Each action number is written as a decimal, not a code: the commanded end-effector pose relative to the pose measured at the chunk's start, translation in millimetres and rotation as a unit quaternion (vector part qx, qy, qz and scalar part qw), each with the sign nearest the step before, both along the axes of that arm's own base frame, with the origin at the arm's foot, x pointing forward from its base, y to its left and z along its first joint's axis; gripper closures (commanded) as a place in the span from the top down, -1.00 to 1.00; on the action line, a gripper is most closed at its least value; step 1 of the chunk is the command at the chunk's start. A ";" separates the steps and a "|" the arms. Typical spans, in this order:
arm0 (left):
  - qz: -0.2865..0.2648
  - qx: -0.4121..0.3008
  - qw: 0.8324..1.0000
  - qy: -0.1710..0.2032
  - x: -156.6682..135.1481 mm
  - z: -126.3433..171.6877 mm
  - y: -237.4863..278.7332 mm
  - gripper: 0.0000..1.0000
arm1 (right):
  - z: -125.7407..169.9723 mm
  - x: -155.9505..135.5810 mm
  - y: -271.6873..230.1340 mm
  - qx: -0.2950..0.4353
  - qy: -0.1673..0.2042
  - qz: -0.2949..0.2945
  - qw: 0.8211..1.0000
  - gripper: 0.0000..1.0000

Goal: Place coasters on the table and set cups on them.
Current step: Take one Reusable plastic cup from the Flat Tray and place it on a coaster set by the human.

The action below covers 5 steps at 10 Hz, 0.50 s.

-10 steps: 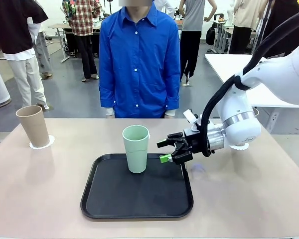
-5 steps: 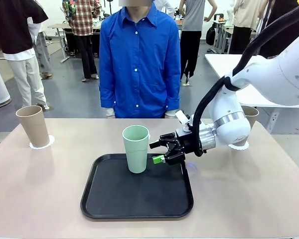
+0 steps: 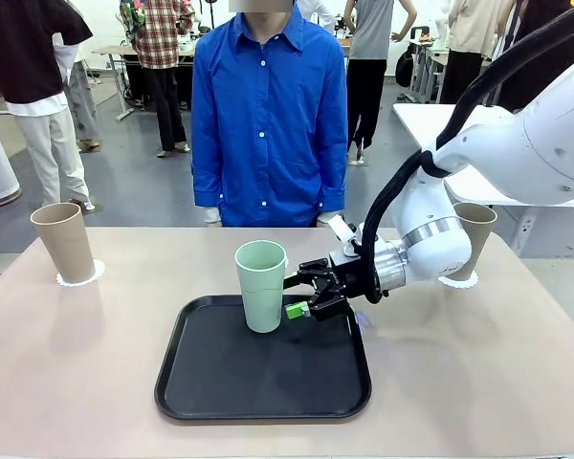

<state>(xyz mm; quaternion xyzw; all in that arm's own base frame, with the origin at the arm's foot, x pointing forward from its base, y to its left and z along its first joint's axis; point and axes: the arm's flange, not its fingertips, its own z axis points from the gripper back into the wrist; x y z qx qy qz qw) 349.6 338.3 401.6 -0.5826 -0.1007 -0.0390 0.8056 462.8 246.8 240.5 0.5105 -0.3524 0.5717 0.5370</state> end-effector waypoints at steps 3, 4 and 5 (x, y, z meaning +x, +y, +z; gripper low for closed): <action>0.002 0.002 1.000 0.000 -2.0 1.7 -0.3 1.00 | -6.4 5.0 18.4 0.006 -0.013 0.011 1.000 1.00; 0.002 0.002 1.000 0.000 -2.0 1.7 -0.3 1.00 | -6.8 6.2 20.2 0.007 -0.013 0.012 1.000 1.00; 0.002 0.002 1.000 0.000 -2.0 1.7 -0.3 1.00 | -7.4 4.8 20.2 0.007 -0.012 0.015 1.000 1.00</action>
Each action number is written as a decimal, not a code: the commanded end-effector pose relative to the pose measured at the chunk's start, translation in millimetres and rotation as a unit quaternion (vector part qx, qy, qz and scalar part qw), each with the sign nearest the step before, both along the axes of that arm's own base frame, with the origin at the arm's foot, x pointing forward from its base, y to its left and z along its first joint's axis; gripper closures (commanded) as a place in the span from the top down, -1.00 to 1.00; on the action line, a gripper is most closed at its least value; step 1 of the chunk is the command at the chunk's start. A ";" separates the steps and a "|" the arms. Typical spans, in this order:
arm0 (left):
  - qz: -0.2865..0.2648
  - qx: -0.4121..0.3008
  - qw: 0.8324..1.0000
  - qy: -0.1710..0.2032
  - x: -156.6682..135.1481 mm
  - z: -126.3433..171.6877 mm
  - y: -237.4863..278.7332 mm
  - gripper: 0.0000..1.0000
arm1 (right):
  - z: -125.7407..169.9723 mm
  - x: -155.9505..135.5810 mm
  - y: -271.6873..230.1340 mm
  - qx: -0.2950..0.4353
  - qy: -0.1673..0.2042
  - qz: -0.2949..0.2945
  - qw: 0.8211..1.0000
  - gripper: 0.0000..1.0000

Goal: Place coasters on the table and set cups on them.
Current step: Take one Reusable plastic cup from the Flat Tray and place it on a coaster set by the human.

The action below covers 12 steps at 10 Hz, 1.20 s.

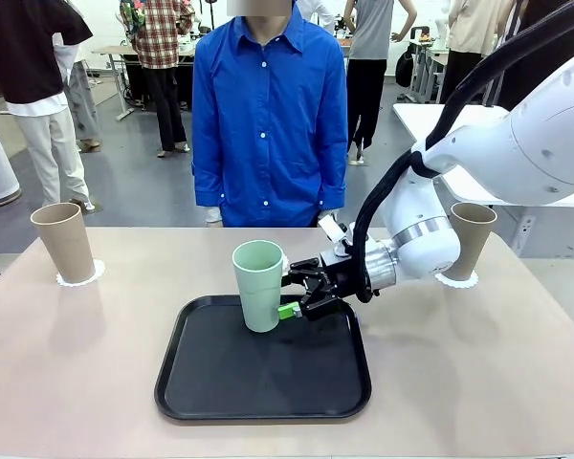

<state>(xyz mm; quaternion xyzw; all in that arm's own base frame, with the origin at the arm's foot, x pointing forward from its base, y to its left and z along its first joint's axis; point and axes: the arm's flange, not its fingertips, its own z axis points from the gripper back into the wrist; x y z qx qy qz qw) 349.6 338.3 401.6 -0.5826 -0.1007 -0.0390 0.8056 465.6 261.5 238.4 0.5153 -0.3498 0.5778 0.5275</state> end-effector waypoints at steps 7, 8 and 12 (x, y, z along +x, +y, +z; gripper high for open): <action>0.002 0.002 1.000 0.000 -2.0 1.7 -0.3 1.00 | -5.5 14.8 16.1 0.020 -0.008 0.005 1.000 1.00; 0.002 0.002 1.000 0.000 -2.0 1.7 -0.3 1.00 | -6.8 14.0 17.6 0.022 -0.003 0.010 1.000 1.00; 0.002 0.002 1.000 0.000 -2.0 1.7 -0.3 1.00 | -6.6 13.1 25.8 0.025 0.003 0.021 0.999 1.00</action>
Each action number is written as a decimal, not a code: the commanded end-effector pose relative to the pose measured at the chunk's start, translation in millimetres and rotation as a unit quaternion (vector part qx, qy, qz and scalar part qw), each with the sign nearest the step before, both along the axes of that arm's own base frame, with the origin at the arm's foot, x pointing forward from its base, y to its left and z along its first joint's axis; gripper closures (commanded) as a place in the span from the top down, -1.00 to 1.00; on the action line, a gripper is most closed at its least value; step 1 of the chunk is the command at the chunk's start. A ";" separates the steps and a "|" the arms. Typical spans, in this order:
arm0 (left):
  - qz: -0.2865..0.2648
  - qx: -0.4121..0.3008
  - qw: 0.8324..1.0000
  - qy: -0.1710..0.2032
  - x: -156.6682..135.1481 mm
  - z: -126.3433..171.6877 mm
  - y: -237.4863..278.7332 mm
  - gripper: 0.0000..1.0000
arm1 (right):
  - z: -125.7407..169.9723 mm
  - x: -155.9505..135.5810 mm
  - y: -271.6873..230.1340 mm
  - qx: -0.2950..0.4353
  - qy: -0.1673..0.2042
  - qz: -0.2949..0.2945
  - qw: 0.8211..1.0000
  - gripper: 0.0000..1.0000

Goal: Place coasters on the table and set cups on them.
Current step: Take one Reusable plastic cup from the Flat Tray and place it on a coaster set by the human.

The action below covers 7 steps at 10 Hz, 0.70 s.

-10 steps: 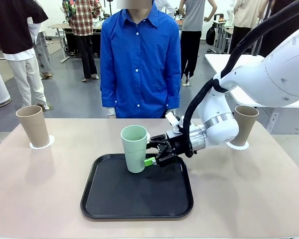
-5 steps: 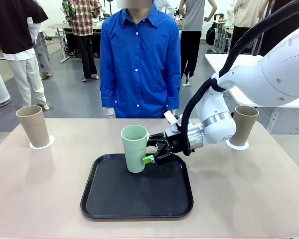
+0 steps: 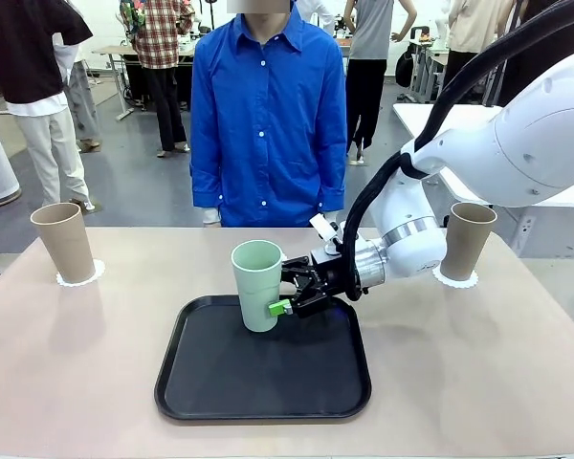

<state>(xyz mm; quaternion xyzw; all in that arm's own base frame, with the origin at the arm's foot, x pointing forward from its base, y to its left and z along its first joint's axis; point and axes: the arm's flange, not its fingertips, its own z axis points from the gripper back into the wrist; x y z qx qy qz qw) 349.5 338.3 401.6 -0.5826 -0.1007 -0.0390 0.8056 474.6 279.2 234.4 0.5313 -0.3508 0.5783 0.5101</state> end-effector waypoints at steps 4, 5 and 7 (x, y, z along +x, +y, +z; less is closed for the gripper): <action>0.002 0.002 1.000 0.000 -2.0 1.7 -0.4 1.00 | -13.6 16.3 21.4 0.011 0.008 0.011 1.000 1.00; 0.002 0.002 1.000 0.000 -2.0 1.7 -0.4 1.00 | -16.2 20.3 24.0 0.013 0.012 0.010 1.000 1.00; 0.002 0.002 1.000 0.000 -2.0 1.7 -0.4 1.00 | -20.5 22.4 30.0 0.013 0.016 0.012 1.000 1.00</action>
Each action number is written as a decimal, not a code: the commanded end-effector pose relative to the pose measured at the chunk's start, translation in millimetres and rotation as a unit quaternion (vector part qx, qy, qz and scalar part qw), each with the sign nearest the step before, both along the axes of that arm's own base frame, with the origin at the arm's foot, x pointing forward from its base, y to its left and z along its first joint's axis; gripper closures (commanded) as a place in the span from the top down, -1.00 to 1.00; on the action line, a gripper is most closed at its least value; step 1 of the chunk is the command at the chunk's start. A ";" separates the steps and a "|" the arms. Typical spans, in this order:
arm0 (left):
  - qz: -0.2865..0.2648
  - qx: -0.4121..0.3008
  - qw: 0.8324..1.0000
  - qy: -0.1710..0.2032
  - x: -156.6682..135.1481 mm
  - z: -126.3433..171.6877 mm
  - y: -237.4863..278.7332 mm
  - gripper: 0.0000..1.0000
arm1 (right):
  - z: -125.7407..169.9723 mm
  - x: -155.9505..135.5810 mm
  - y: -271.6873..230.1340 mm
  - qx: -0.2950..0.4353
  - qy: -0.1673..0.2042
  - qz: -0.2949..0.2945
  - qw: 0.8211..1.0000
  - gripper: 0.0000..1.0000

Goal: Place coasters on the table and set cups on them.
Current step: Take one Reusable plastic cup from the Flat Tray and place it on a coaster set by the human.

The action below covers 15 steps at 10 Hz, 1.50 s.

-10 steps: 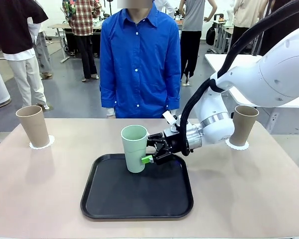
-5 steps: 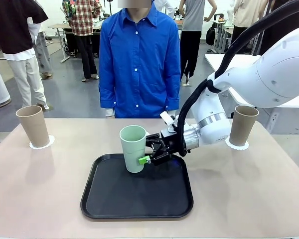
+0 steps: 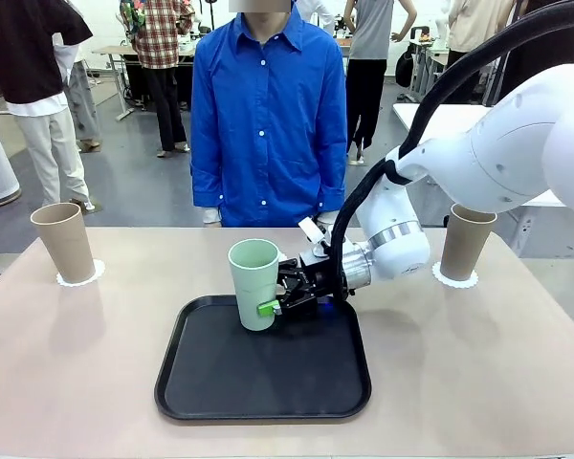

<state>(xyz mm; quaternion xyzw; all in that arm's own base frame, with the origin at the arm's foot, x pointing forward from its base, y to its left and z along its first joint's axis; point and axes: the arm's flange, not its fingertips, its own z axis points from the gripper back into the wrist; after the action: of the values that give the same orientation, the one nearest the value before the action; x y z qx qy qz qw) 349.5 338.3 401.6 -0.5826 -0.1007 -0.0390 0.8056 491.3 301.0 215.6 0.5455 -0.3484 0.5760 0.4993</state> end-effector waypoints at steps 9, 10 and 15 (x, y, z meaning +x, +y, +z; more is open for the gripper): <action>0.002 0.002 1.000 0.000 -2.0 1.7 -0.4 1.00 | -6.3 4.6 19.1 0.005 0.005 0.021 1.000 -1.00; 0.002 0.002 1.000 0.000 -2.0 1.7 -0.4 1.00 | -3.6 2.6 18.5 0.005 0.005 0.019 1.000 -1.00; 0.002 0.002 1.000 0.000 -2.0 1.7 -0.4 1.00 | 75.3 -38.1 8.2 0.029 -0.013 0.013 0.999 0.38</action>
<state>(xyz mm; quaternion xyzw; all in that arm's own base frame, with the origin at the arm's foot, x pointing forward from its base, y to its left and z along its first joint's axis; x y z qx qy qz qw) 349.5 338.3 401.6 -0.5826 -0.1007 -0.0389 0.8056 467.1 316.4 264.9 0.5555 -0.3509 0.5923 0.4663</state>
